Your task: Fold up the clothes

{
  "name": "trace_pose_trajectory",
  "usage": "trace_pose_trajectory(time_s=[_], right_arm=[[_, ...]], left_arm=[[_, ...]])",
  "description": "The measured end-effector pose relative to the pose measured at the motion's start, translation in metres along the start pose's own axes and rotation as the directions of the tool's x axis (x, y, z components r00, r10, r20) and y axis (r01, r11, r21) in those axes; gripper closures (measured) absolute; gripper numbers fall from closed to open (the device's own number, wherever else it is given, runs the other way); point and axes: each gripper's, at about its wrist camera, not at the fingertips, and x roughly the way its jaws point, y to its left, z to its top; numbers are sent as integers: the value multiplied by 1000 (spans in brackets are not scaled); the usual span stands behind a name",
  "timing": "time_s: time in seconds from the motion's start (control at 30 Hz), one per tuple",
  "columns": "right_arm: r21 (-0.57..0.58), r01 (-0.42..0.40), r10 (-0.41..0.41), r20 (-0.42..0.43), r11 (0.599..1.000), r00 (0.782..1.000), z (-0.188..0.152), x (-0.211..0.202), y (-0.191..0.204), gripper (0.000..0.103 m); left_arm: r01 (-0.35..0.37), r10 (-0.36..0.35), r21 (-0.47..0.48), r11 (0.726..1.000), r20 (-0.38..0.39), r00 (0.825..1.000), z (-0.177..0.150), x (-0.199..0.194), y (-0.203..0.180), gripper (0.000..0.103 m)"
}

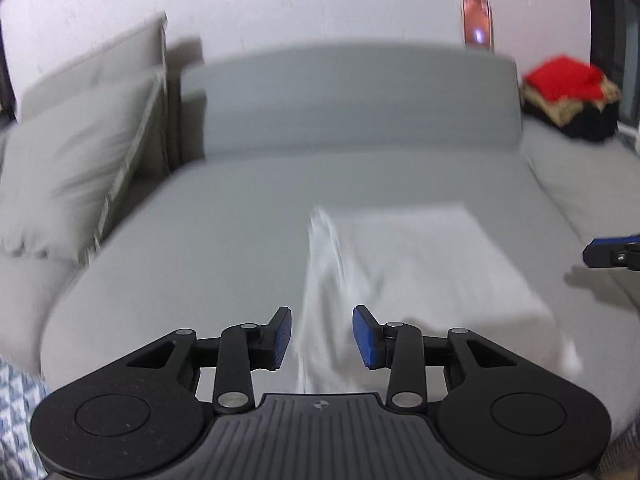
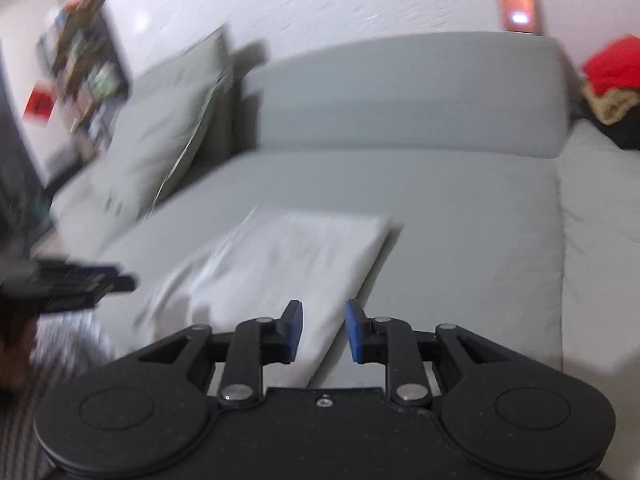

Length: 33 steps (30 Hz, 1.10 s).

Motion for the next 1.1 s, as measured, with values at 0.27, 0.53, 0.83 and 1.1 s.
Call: trace_pose_trajectory(time_s=[0.27, 0.53, 0.83, 1.1], right_arm=[[365, -178, 186, 12, 914, 982, 19, 100, -29, 89], [512, -98, 77, 62, 853, 995, 18, 164, -61, 103], [646, 29, -128, 108, 763, 986, 15, 204, -88, 103], [539, 83, -128, 46, 838, 991, 13, 138, -60, 82]], left_arm=[[147, -145, 32, 989, -66, 987, 47, 105, -42, 75], [99, -118, -116, 988, -176, 977, 42, 197, -15, 81], [-353, 321, -158, 922, -199, 926, 43, 201, 16, 73], [-154, 116, -322, 934, -134, 984, 32, 127, 29, 72]])
